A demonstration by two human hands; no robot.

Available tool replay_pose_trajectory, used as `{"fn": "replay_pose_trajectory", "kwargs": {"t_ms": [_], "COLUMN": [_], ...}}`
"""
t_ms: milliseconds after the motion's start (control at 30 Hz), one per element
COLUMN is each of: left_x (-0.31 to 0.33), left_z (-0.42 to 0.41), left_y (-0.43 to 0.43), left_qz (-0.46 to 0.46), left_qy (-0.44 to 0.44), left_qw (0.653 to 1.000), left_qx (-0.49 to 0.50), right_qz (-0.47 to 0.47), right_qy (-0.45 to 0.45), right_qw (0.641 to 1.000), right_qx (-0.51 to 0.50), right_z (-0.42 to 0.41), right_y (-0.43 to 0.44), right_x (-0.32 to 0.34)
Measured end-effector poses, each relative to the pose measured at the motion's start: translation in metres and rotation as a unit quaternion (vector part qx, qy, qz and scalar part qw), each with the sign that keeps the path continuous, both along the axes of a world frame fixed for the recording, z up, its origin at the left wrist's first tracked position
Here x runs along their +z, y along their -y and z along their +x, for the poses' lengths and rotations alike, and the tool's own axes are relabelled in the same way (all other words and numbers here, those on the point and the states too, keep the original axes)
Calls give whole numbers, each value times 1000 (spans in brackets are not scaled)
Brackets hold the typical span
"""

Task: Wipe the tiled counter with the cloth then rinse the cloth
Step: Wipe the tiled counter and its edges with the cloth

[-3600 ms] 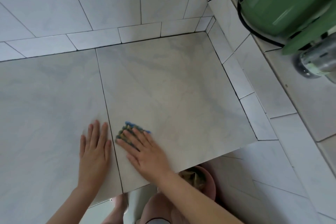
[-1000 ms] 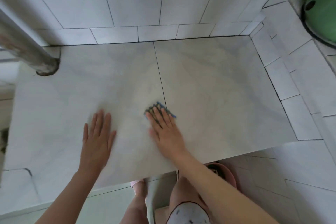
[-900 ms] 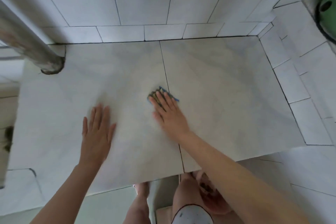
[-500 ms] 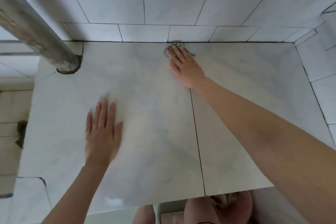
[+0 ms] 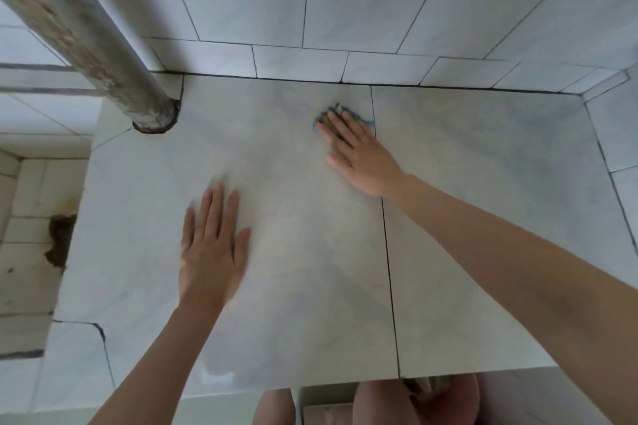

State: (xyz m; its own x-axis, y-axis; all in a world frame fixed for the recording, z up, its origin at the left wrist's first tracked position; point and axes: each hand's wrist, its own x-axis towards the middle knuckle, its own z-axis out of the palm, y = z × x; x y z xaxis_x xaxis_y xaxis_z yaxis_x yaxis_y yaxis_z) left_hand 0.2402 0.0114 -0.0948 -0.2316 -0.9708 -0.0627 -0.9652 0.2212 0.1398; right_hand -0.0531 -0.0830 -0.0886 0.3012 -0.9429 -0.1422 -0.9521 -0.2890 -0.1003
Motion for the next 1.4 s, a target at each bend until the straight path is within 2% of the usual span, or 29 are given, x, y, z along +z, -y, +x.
{"fn": "replay_pose_trajectory", "kwargs": {"t_ms": [167,333,500,567,667,767,867,1000,1233,1333,1400], "left_x": [-1,2,5,4,4,1,1,3,2,3,5], "left_z": [2,7,15,20,26,26,25,25,27,30,34], "left_y": [0,-1,-9,-8,-6,-7,-6,-6,-6,-5,-3], "left_qz": [4,6,-6,-8,-5,-2,4,5,8,2,-10], "left_qy": [-9,-40,-37,-40,-44,-13,-2,-3,-13,-50,-79], "left_qw": [1000,999,999,999,999,1000,1000,1000,1000,999,997], "left_qx": [-5,-15,3,1,9,9,20,19,13,2,6], "right_qz": [-4,46,63,41,0,-6,-26,-44,16,34,34], "right_qy": [50,108,94,70,41,23,48,61,106,104,100], "right_qw": [990,965,946,961,993,1000,997,997,984,979,985], "right_qx": [133,234,304,263,115,5,-60,0,141,169,134], "right_z": [48,79,64,51,23,-1,4,40,108,98,87], "right_y": [-111,-222,-214,-175,-98,-45,-47,-119,-268,-265,-232], "right_x": [-4,5,8,0,-8,-7,-4,-9,7,9,3]}}
